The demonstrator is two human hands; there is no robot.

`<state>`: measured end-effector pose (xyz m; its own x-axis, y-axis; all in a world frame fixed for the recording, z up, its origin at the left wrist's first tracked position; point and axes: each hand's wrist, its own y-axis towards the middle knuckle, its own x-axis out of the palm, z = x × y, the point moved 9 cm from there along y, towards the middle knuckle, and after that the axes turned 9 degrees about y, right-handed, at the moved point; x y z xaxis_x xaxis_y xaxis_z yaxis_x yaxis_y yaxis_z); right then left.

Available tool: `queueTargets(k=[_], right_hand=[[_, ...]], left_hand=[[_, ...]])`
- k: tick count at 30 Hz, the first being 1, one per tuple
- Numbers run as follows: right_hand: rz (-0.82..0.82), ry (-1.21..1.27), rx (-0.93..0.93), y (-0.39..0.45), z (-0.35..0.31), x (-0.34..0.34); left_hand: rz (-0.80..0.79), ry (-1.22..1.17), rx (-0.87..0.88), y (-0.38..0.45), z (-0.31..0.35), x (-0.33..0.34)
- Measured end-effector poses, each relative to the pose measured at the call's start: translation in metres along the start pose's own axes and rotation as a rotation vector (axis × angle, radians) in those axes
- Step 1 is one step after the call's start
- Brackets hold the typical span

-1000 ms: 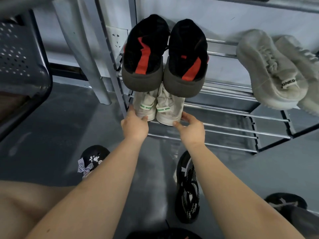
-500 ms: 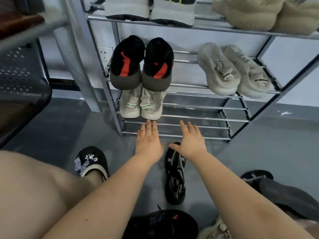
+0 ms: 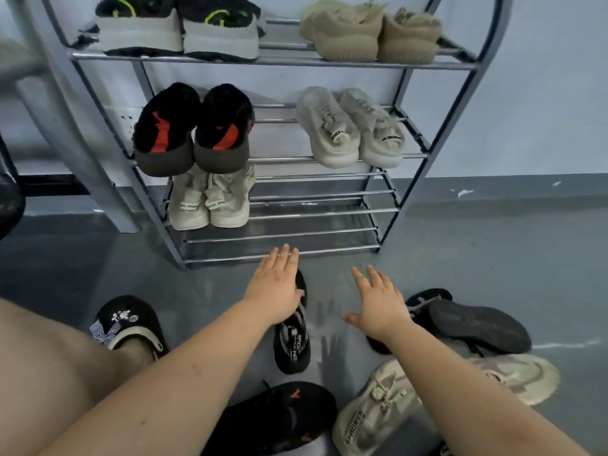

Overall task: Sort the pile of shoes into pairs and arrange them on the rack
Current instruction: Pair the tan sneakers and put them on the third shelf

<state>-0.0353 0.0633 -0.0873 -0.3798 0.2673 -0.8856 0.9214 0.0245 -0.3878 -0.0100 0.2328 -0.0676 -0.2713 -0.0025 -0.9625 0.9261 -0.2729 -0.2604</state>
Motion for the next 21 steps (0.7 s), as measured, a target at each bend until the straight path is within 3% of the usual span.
queueTargets(k=[12, 21], right_hand=[[-0.005, 0.095, 0.203, -0.040, 0.112, 0.013], [-0.107, 0.140, 0.431, -0.071, 0.203, 0.047]], left_hand=[[-0.133, 0.096, 0.285, 0.001, 0.120, 0.042], [-0.269, 0.164, 0.370, 0.003, 0.166, 0.089]])
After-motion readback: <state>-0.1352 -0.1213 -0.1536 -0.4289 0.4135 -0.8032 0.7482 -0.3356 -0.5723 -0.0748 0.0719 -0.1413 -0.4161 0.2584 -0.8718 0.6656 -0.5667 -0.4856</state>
